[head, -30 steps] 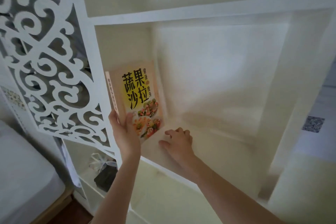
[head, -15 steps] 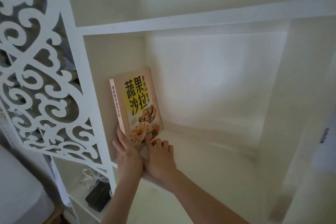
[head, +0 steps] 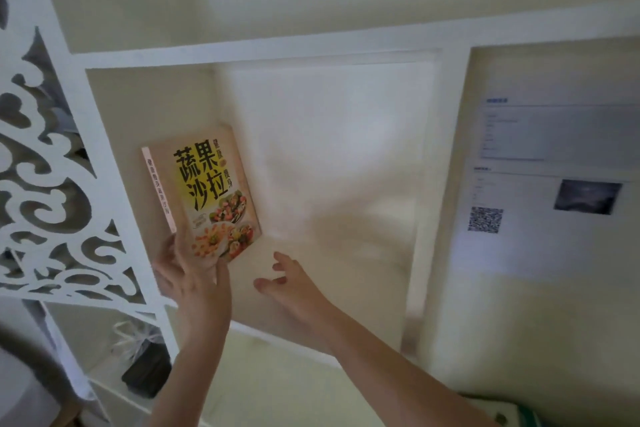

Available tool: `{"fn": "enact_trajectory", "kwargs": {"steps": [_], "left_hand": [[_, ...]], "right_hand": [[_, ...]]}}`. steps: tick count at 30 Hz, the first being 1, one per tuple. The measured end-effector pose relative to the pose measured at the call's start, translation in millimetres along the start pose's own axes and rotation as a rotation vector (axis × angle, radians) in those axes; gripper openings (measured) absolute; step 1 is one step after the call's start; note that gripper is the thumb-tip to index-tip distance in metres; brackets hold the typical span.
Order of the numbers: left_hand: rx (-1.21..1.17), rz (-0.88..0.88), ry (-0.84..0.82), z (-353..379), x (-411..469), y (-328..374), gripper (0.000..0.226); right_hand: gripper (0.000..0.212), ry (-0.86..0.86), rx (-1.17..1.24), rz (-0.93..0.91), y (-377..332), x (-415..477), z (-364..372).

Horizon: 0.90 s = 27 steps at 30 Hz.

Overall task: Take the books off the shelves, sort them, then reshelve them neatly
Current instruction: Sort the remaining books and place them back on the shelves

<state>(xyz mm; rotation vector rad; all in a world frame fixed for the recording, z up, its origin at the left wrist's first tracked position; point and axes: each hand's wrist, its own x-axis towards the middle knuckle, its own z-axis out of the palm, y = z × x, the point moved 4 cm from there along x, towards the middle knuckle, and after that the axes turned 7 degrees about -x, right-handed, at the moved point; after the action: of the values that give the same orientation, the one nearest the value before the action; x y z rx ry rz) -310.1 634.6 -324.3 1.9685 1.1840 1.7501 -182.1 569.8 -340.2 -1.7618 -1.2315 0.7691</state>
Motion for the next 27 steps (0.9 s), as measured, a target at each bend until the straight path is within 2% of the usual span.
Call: {"fn": "enact_trajectory", "kwargs": {"steps": [2, 5, 8, 10, 12, 14, 16, 19, 23, 27], "left_hand": [[-0.165, 0.024, -0.05, -6.3, -10.2, 27.8, 0.06], [-0.427, -0.053, -0.206, -22.1, -52.4, 87.3, 0.03], [-0.644, -0.02, -0.366, -40.7, -129.6, 142.4, 0.031], [-0.713, 0.016, -0.507, -36.2, -189.8, 162.8, 0.025], [-0.725, -0.027, -0.698, -13.0, -249.4, 167.8, 0.022], [-0.652, -0.081, -0.934, 24.0, -305.4, 158.6, 0.034], [-0.547, -0.164, -1.217, 60.9, -354.8, 141.4, 0.043], [-0.27, -0.205, -1.464, 102.3, -405.5, 115.5, 0.037], [0.148, -0.142, -1.573, 130.3, -435.4, 101.1, 0.074], [0.239, -0.08, -1.534, 136.0, -445.1, 96.2, 0.077]], "right_hand": [[0.065, 0.003, 0.062, 0.026, 3.6, -26.4, -4.2], [0.058, 0.018, 0.06, 0.018, 17.7, -95.7, -20.9], [0.044, 0.0, 0.047, 0.005, 57.5, -179.2, -48.8], [0.028, 0.008, 0.116, 0.098, 102.9, -226.8, -70.4], [0.018, 0.087, 0.183, 0.239, 162.9, -262.1, -92.8], [0.015, 0.165, 0.174, 0.389, 218.5, -292.0, -113.1], [0.024, 0.212, 0.173, 0.535, 261.2, -315.9, -123.6], [0.045, 0.196, 0.28, 0.682, 298.5, -332.2, -114.1], [0.051, 0.251, 0.419, 0.749, 318.4, -328.0, -97.2], [0.049, 0.314, 0.492, 0.758, 330.3, -319.0, -91.2]]}}
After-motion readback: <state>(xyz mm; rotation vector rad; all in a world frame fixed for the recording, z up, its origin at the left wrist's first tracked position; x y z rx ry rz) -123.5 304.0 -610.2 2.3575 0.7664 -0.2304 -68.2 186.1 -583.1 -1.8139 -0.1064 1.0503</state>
